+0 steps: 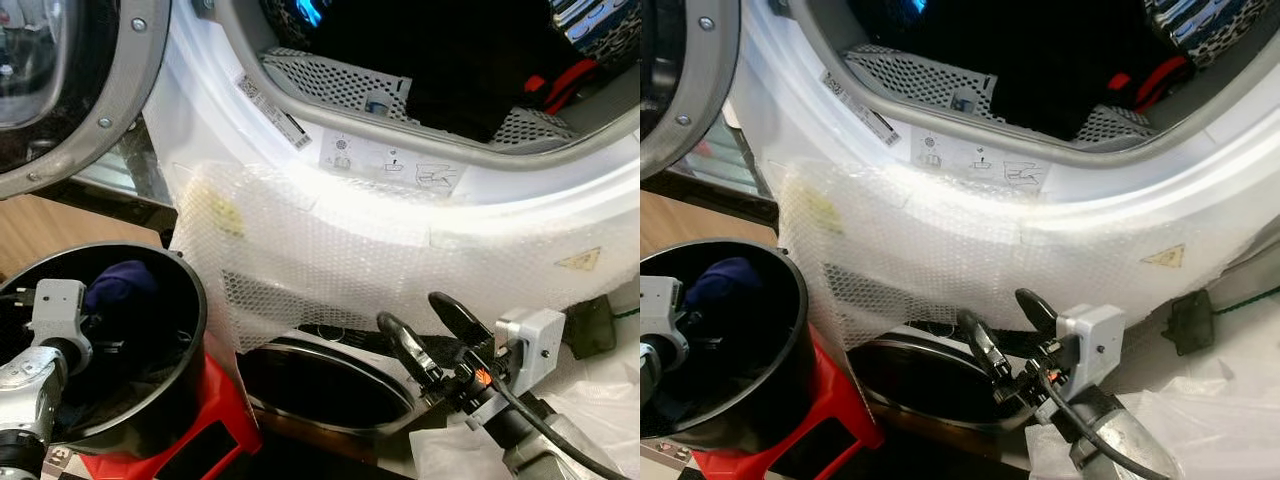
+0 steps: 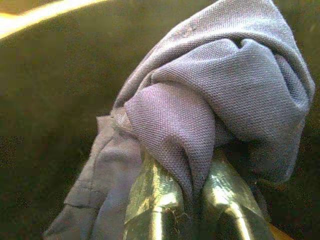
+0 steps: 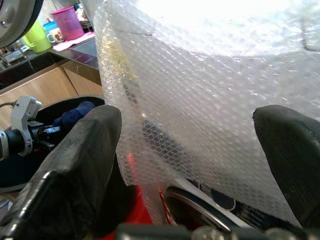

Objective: Clothes washing

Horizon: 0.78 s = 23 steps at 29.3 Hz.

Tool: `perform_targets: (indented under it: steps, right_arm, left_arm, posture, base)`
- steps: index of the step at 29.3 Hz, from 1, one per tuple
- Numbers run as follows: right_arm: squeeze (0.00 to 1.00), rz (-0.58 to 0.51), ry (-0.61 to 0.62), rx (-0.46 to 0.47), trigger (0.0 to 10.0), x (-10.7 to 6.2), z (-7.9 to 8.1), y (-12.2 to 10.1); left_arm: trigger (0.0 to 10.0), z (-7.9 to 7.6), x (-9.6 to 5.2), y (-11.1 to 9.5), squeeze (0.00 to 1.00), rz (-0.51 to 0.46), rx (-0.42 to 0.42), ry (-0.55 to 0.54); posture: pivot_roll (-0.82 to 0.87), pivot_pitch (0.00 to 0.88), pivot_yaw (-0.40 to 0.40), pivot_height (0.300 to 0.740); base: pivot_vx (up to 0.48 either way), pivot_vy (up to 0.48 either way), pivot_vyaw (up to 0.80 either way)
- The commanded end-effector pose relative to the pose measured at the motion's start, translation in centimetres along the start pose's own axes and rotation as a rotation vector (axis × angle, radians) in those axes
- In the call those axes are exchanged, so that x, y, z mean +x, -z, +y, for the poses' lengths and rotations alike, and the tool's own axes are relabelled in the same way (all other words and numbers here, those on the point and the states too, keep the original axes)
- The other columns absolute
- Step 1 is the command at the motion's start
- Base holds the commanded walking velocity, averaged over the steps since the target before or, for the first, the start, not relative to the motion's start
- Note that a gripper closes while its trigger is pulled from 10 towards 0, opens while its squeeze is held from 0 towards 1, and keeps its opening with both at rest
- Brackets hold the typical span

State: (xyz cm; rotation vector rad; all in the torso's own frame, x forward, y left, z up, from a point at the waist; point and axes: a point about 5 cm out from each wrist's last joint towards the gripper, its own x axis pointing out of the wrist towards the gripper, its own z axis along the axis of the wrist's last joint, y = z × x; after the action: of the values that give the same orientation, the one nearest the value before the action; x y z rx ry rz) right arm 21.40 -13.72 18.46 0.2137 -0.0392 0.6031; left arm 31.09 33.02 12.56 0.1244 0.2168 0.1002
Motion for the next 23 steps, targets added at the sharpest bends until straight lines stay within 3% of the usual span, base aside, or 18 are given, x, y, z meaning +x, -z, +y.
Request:
perform_targets:
  steps: [1,6,16,17,18,19,21,22,23]
  right_arm:
    - [0.0,-0.002,0.007,-0.009,10.0,0.1,-0.5,0.2]
    - [0.0,-0.003,0.008,-0.018,10.0,0.3,-1.0,0.5]
    - [0.0,0.011,0.018,-0.091,10.0,0.4,-3.7,0.6]
    - [0.0,0.013,0.016,-0.095,10.0,0.4,-3.8,0.6]
    - [0.0,0.013,0.019,-0.095,10.0,0.4,-4.0,0.6]
    - [0.0,0.012,0.022,-0.102,10.0,0.4,-4.3,0.6]
    - [0.0,0.014,0.022,-0.112,10.0,0.4,-4.4,0.6]
    - [0.0,0.014,0.022,-0.113,10.0,0.4,-4.4,0.6]
    - [0.0,0.012,0.021,-0.114,10.0,0.5,-4.6,0.6]
  left_arm:
    - [0.0,-0.9,-0.2,-0.7,0.0,-0.034,0.027,0.021]
    - [0.0,-1.7,-0.7,-1.8,0.0,-0.083,0.052,0.057]
    - [0.0,-6.7,-3.6,-7.0,0.0,-0.338,0.157,0.277]
    - [1.2,-7.2,-3.9,-7.4,0.0,-0.357,0.155,0.3]
    - [5.0,-7.7,-4.2,-8.0,0.0,-0.388,0.162,0.327]
    - [8.1,-8.7,-4.8,-8.7,0.0,-0.426,0.169,0.379]
    - [8.1,-9.2,-5.1,-9.1,0.0,-0.443,0.167,0.421]
    - [10.0,-9.4,-5.3,-9.2,0.0,-0.449,0.167,0.433]
    - [10.0,-10.0,-5.7,-9.6,0.0,-0.463,0.167,0.471]
  posture:
    - [0.0,0.117,-0.138,0.74]
    - [0.01,0.101,-0.131,0.74]
    - [0.02,0.069,-0.118,0.74]
    - [0.02,0.069,-0.118,0.74]
    - [0.02,0.069,-0.118,0.74]
    - [0.02,0.063,-0.115,0.74]
    - [0.02,0.063,-0.115,0.74]
    - [0.02,0.063,-0.115,0.74]
    - [0.02,0.059,-0.112,0.74]
  base:
    - [0.0,0.0,0.0]
    - [0.0,0.0,0.0]
    - [0.0,0.0,0.0]
    - [0.0,0.0,0.0]
    - [0.0,0.0,0.0]
    - [0.0,0.0,0.0]
    - [0.0,0.0,0.0]
    - [0.0,0.0,0.0]
    - [0.0,0.0,0.0]
